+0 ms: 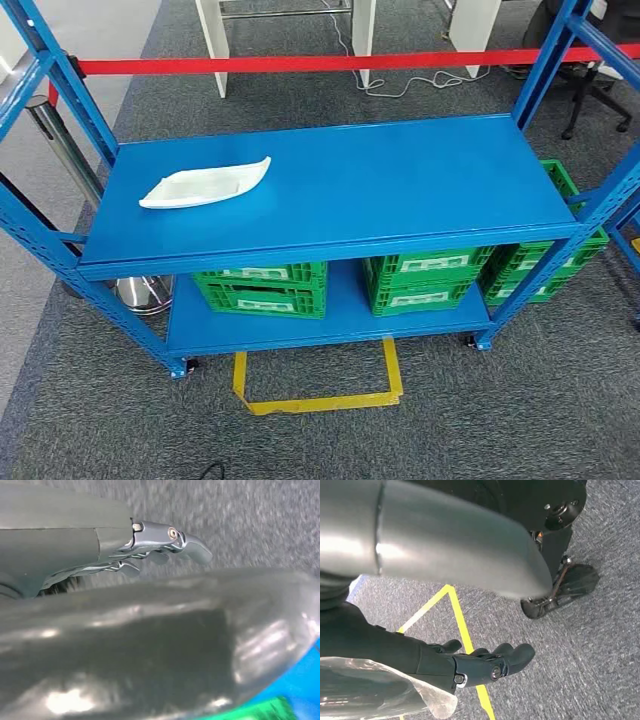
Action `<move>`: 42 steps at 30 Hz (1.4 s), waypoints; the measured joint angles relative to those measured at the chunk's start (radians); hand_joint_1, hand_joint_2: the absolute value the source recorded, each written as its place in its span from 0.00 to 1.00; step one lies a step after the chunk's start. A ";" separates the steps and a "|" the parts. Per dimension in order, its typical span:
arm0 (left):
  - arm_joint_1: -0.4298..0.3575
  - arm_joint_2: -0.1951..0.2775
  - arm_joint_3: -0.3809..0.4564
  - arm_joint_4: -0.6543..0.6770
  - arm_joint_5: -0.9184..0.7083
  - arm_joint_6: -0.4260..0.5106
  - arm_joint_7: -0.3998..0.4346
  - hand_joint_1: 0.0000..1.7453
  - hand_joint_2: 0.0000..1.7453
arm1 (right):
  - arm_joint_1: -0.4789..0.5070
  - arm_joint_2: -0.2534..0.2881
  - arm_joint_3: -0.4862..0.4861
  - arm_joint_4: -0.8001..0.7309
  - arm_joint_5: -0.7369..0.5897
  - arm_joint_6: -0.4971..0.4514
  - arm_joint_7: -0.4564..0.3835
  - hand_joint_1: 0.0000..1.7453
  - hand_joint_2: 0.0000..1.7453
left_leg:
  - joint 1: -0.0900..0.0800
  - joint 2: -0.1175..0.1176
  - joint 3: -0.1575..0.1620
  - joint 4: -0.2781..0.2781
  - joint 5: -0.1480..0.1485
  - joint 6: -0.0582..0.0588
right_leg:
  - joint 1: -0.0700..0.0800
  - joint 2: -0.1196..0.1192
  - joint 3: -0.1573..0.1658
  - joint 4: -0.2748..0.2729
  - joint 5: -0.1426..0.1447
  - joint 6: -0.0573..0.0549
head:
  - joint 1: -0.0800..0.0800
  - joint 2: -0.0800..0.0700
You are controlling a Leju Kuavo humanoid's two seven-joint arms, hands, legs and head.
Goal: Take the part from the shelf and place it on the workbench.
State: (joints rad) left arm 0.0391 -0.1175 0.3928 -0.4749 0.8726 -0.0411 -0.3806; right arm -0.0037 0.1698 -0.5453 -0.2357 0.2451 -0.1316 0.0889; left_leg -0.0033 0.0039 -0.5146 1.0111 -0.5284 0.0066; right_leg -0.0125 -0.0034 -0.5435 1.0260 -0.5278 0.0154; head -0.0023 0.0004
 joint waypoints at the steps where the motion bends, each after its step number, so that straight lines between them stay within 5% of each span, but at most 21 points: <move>1: 0.000 -0.005 0.013 -0.007 -0.001 -0.009 0.005 0.00 0.00 | 0.000 0.000 -0.003 0.000 0.001 0.000 0.000 0.00 0.00 | 0.000 0.000 0.000 0.000 0.000 0.000 | 0.000 0.000 0.000 0.000 0.000 0.000 | 0.000 0.000; 12: 0.000 -0.026 0.076 -0.047 -0.012 -0.051 0.028 0.00 0.00 | -0.002 0.001 -0.016 0.002 0.005 -0.001 -0.001 0.00 0.00 | 0.000 0.000 0.000 0.001 0.000 0.000 | 0.000 0.000 0.000 0.000 0.000 0.000 | 0.000 0.000; 16: 0.020 -0.109 0.184 -0.314 -0.082 -0.134 0.079 0.00 1.00 | -0.008 0.002 -0.074 0.006 0.009 -0.006 -0.004 0.00 0.00 | 0.000 0.000 0.000 0.001 0.000 0.000 | 0.000 0.000 0.000 0.000 0.000 0.000 | 0.000 0.000; 21: 0.047 -0.136 0.163 -0.481 -0.156 -0.131 0.073 0.00 1.00 | -0.009 0.003 -0.102 0.006 0.006 -0.011 -0.012 0.00 0.00 | 0.000 0.000 0.000 0.001 0.000 0.000 | 0.000 0.000 0.000 0.000 0.000 0.000 | 0.000 0.000; 25: 0.069 -0.153 0.117 -0.612 -0.230 -0.111 0.051 0.00 1.00 | -0.009 0.005 -0.120 0.006 0.008 -0.012 -0.024 0.00 1.00 | 0.000 0.000 0.000 0.001 0.000 0.000 | 0.000 0.000 0.000 0.000 0.000 0.000 | 0.000 0.000; 27: 0.077 -0.157 0.093 -0.668 -0.272 -0.098 0.036 0.00 1.00 | -0.009 0.005 -0.127 0.006 0.010 -0.012 -0.031 0.00 1.00 | 0.000 0.000 0.000 0.001 0.000 0.000 | 0.000 0.000 0.000 0.000 0.000 0.000 | 0.000 0.000; 28: 0.080 -0.158 0.078 -0.696 -0.296 -0.089 0.028 0.00 1.00 | -0.009 0.005 -0.131 0.006 0.011 -0.012 -0.036 0.00 0.75 | 0.000 0.000 0.000 0.001 0.000 0.000 | 0.000 0.000 0.000 0.000 0.000 0.000 | 0.000 0.000; 31: 0.089 -0.159 0.030 -0.768 -0.371 -0.053 0.003 0.00 1.00 | -0.009 0.005 -0.142 0.006 0.013 -0.002 -0.053 0.00 0.75 | 0.000 0.000 0.000 0.002 0.000 0.000 | 0.000 0.000 0.001 0.000 0.001 0.001 | 0.000 0.000; 32: 0.092 -0.158 0.014 -0.791 -0.396 -0.040 -0.005 0.00 1.00 | -0.009 0.005 -0.145 0.006 0.014 0.002 -0.059 0.00 1.00 | 0.000 0.000 0.000 0.002 0.000 0.000 | 0.000 0.000 0.000 0.000 0.001 0.001 | 0.000 0.000; 42: 0.109 -0.134 -0.152 -0.988 -0.643 0.112 -0.084 0.00 1.00 | -0.010 0.006 -0.174 0.006 0.032 0.041 -0.133 0.00 1.00 | -0.001 0.000 -0.002 0.006 -0.001 0.002 | -0.002 0.000 0.000 -0.001 0.003 0.003 | 0.000 0.000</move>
State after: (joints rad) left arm 0.1483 -0.2516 0.2407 -1.4627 0.2296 0.0711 -0.4649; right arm -0.0141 0.1754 -0.7191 -0.2296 0.2769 -0.0902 -0.0446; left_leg -0.0043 0.0038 -0.5161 1.0174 -0.5294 0.0084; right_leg -0.0141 -0.0032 -0.5432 1.0250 -0.5252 0.0181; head -0.0026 0.0004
